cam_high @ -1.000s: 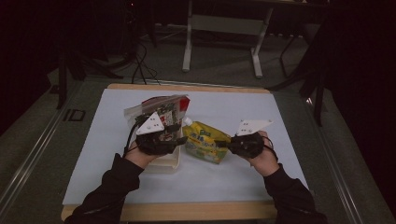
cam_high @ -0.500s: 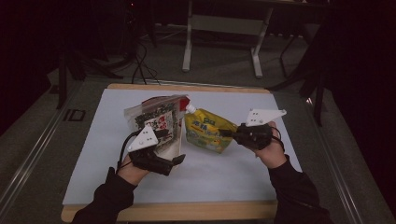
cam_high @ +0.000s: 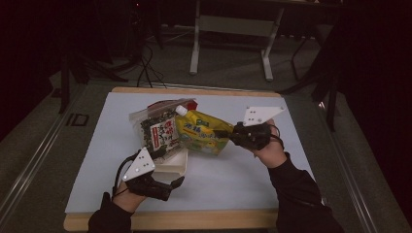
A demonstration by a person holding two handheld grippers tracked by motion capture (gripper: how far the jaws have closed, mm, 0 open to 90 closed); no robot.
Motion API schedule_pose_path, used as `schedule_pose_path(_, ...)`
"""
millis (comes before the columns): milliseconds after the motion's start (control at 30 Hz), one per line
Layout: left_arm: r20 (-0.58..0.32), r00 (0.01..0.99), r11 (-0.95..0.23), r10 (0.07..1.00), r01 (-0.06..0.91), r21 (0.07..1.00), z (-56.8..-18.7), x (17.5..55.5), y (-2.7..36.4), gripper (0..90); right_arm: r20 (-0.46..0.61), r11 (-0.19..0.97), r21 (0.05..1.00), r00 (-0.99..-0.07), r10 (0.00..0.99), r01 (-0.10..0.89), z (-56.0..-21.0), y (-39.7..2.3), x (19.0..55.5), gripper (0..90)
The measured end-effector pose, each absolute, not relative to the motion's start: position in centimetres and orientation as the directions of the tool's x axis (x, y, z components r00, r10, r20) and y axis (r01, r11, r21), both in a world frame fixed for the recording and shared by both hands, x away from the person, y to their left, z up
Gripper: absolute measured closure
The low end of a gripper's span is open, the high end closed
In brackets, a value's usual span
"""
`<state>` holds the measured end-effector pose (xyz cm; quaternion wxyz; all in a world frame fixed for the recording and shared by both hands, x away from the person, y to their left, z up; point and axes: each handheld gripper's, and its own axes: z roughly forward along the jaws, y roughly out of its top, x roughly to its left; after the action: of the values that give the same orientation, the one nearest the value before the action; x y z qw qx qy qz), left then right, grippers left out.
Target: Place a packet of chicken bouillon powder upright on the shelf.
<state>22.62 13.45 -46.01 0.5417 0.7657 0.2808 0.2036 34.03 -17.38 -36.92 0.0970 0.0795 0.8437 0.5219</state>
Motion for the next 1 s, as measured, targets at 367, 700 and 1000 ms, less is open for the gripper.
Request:
schedule_pose_path(367, 0.029, 0.683, -0.247, 0.729, 0.223, 0.943, -47.3, 20.4, 14.1, 1.9, -0.072, 0.419, 0.908, -0.986, 0.153, -0.001, -36.9, -14.3, 34.4, 89.7)
schedule_pose_path(700, 0.032, 0.641, -0.22, 0.767, 0.215, 0.951, -47.6, 20.2, 16.2, 1.9, -0.046, 0.419, 0.908, -0.996, 0.071, -0.012, -38.0, -11.3, 34.1, 89.8)
schedule_pose_path(1000, 0.045, 0.647, -0.231, 0.761, 0.206, 0.951, -47.4, 19.8, 16.2, 1.9, -0.024, 0.426, 0.905, -1.0, 0.012, -0.016, -39.2, -8.7, 33.5, 89.7)
